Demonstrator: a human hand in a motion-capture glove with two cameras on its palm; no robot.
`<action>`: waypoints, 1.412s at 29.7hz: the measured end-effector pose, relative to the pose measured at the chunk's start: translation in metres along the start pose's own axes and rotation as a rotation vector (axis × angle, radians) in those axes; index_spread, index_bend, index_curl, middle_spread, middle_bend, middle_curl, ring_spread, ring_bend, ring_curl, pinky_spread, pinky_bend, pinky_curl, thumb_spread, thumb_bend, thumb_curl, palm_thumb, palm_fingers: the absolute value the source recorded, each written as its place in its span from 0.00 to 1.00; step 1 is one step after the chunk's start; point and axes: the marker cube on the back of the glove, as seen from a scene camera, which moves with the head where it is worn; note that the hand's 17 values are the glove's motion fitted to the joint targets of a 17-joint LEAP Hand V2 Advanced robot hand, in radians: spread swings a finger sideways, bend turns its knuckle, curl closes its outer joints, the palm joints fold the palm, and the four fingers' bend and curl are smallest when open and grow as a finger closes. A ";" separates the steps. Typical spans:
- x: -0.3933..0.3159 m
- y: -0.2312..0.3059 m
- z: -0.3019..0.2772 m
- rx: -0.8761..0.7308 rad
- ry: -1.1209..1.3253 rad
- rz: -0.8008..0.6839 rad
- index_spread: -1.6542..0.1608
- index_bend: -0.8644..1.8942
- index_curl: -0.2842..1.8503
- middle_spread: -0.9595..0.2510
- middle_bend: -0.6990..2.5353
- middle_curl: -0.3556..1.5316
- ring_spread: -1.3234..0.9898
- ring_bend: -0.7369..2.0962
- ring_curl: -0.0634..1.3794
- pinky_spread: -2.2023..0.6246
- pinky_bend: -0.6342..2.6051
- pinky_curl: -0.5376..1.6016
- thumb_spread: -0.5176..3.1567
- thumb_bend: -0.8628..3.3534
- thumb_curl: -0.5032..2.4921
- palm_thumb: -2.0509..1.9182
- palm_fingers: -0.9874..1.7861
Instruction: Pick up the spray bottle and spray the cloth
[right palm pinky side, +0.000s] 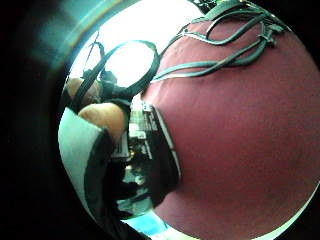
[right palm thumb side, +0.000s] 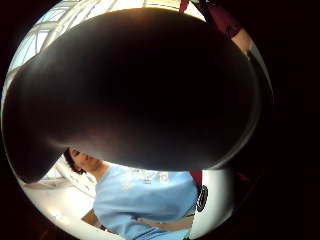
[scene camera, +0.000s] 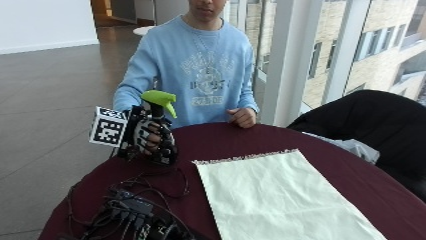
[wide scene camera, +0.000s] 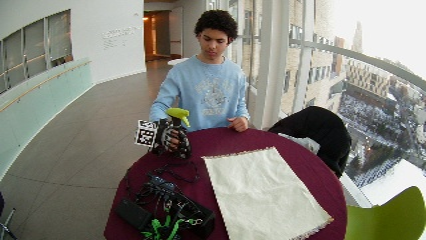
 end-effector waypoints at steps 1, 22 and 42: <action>-0.001 -0.001 0.000 0.007 0.006 0.002 0.73 0.36 0.28 0.71 0.27 0.39 0.55 0.39 0.30 0.83 0.28 0.41 0.41 0.21 0.31 0.75 0.73; -0.073 -0.094 -0.027 -0.113 0.395 0.132 0.75 0.36 0.28 0.70 0.27 0.39 0.55 0.41 0.30 0.81 0.28 0.42 0.38 0.20 0.34 0.75 0.75; -0.100 -0.214 0.011 -0.249 0.779 0.407 0.75 0.36 0.28 0.70 0.27 0.40 0.55 0.41 0.30 0.81 0.29 0.43 0.38 0.20 0.35 0.75 0.75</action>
